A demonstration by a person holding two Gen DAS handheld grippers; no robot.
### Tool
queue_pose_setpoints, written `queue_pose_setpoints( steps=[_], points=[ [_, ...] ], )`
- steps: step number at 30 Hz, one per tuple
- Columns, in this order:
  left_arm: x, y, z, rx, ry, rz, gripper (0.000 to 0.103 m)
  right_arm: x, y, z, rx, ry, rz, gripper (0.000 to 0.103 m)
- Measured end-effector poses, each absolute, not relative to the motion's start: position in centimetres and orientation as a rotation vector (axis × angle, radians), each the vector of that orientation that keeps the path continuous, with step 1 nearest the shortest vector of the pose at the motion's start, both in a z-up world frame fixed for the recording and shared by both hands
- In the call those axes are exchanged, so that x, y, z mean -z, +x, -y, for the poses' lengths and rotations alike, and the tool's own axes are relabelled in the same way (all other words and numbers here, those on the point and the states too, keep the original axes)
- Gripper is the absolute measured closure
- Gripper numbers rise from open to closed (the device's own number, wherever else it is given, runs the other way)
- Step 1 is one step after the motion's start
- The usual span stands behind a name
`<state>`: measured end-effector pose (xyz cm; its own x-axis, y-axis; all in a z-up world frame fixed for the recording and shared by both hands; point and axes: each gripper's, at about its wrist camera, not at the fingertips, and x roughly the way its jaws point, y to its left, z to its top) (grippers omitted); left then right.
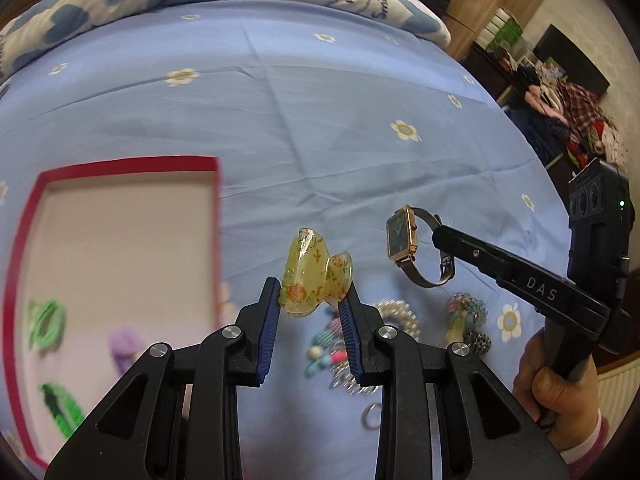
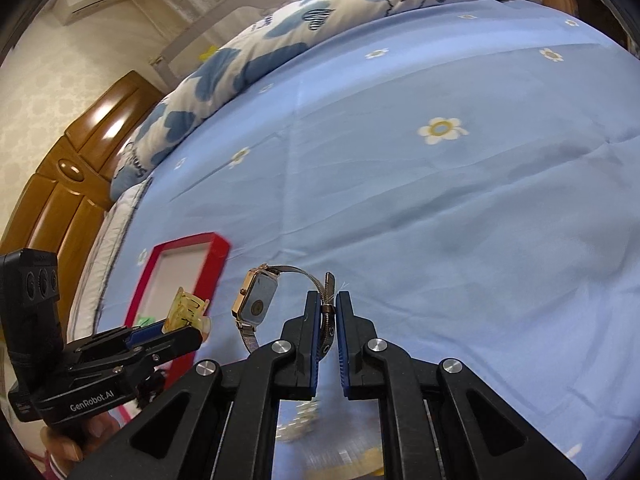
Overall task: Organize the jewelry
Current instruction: 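Carry watch and clip into the tray and open both tools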
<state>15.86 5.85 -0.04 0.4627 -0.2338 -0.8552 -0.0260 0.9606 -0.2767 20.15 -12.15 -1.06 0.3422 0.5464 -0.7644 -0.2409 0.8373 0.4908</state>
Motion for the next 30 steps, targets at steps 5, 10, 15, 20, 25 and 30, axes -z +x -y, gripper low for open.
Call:
queue_pose_setpoints(
  steps=[5, 10, 15, 20, 25, 30],
  points=[
    [-0.7, 13.9, -8.1, 0.089, -0.275, -1.063, 0.076, 0.5, 19.1, 9.9, -0.566, 0.305, -1.113, 0.096],
    [-0.7, 12.6, -10.6, 0.048, -0.304, -1.055, 0.076, 0.1, 18.3, 7.2, -0.609, 0.295, -1.119, 0.096],
    [-0.7, 11.6, -12.9, 0.006, -0.327, -1.048, 0.076, -0.3, 17.5, 4.5, -0.65, 0.278, -1.123, 0.096],
    [-0.7, 11.0, -14.8, -0.03, -0.334, -1.041, 0.076, -0.4, 17.3, 2.2, -0.681, 0.267, -1.13, 0.096],
    [-0.5, 11.0, -16.8, -0.061, -0.348, -1.035, 0.076, -0.4, 17.1, 0.3, -0.704, 0.251, -1.14, 0.096],
    [-0.1, 11.2, -18.7, -0.09, -0.361, -1.036, 0.076, -0.4, 17.1, -1.5, -0.725, 0.23, -1.146, 0.096]
  ],
)
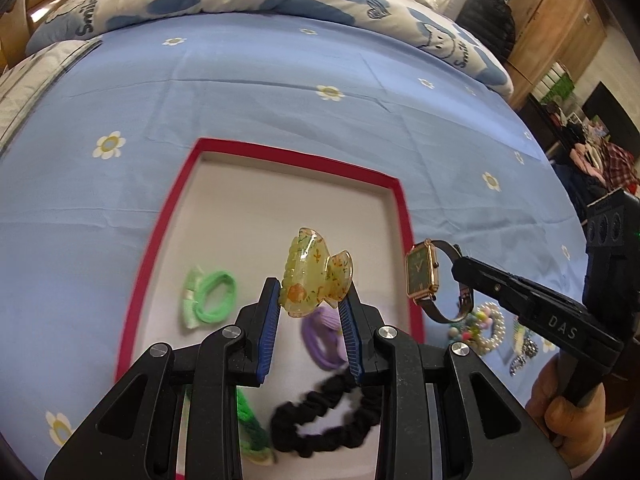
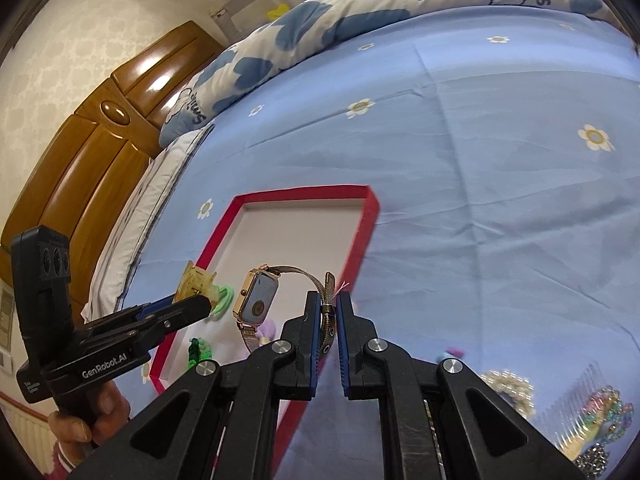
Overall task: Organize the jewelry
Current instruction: 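Carry watch and clip into the tray and open both tools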
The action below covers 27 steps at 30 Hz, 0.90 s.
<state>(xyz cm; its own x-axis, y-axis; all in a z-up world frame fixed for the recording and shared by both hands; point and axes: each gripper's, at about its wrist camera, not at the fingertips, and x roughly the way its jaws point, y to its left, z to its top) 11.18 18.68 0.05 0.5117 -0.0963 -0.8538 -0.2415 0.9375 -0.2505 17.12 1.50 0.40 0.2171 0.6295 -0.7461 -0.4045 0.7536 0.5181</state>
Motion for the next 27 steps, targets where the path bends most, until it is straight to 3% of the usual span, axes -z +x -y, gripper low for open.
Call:
queue_pose_setpoints(
  steps=[27],
  points=[
    [5.3, 14.7, -23.3, -0.193, -0.319, -1.134, 0.076, 4.1, 19.5, -9.5, -0.733, 0.07, -1.226, 0.095]
  ],
)
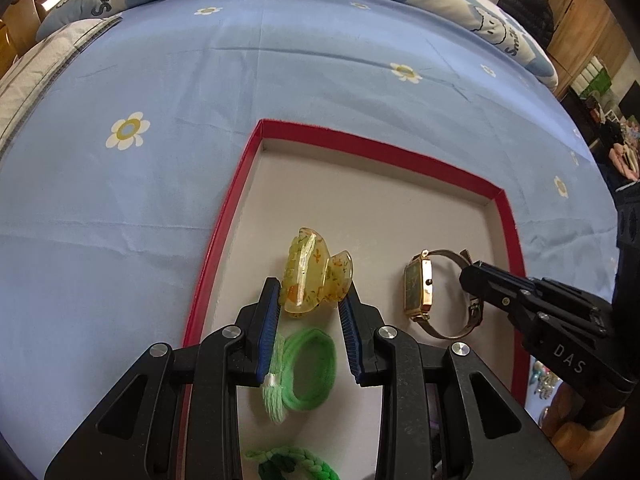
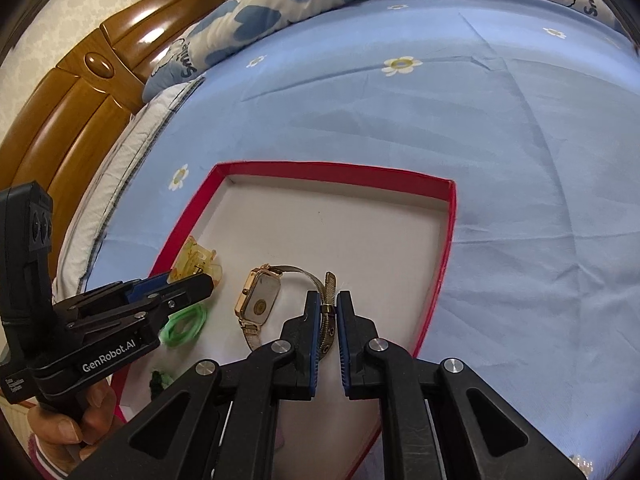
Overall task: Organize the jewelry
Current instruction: 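Carry watch and clip into the tray and open both tools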
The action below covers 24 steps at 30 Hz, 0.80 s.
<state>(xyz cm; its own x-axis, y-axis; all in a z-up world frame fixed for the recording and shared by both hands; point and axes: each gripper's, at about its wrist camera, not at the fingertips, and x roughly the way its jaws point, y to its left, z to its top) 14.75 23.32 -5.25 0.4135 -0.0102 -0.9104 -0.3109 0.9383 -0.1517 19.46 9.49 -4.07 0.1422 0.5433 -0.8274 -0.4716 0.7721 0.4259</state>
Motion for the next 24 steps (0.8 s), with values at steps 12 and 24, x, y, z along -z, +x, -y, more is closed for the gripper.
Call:
queue_pose_setpoints(
  steps=[12, 24],
  points=[
    [5.49, 15.03, -23.14, -0.207, -0.298, -1.155, 0.075, 3.96, 19.5, -9.96, -0.74, 0.037, -1.23, 0.09],
    [4.94, 14.68, -23.29, -0.206, -0.321, -1.157, 0.064, 3.25, 19.54, -9.65, -0.752, 0.065, -1.228, 0.077]
  ],
)
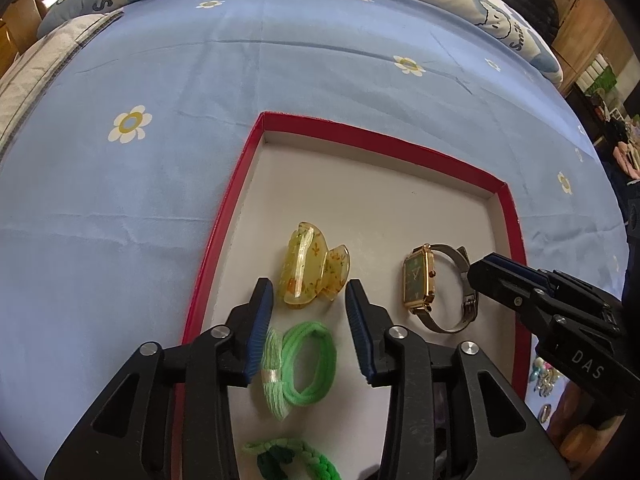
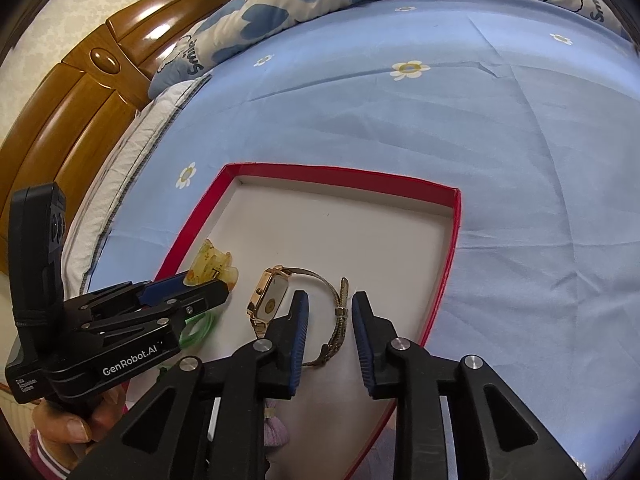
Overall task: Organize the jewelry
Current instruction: 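Carry watch and clip into the tray and open both tools, then move both tools out of the tray toward the beaded bracelets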
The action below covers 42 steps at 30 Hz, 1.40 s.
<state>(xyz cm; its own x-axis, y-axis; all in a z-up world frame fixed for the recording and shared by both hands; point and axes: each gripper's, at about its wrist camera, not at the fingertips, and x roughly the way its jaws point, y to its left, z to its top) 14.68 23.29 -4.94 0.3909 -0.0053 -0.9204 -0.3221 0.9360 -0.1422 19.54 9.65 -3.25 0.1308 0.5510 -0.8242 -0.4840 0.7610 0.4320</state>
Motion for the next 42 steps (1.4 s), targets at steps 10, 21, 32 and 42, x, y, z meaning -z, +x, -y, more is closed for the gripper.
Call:
queue_pose_setpoints(
  steps=[10, 21, 32, 42],
  points=[
    [2.4, 12.5, -22.8, -0.197, -0.343, -1.095, 0.048, 0.7, 18.4, -7.2, -0.752, 0.126, -1.177, 0.058],
    [-0.2, 9.6, -21.0, -0.167, -0.376, -1.043, 0.046, -1.1, 16.1, -0.2, -0.684, 0.193, -1.141, 0.055],
    [-2.1, 8.4, -16.0, -0.071, -0.35, -1.029, 0.046, -2.0, 13.6, 8.3, -0.553, 0.201, -1.107, 0.055],
    [-2.0, 8.7, -9.3, 0.054, -0.286, -1.062, 0.046, -1.2, 10.7, 15.9, -0.42, 0.232, -1.102, 0.054]
  ],
)
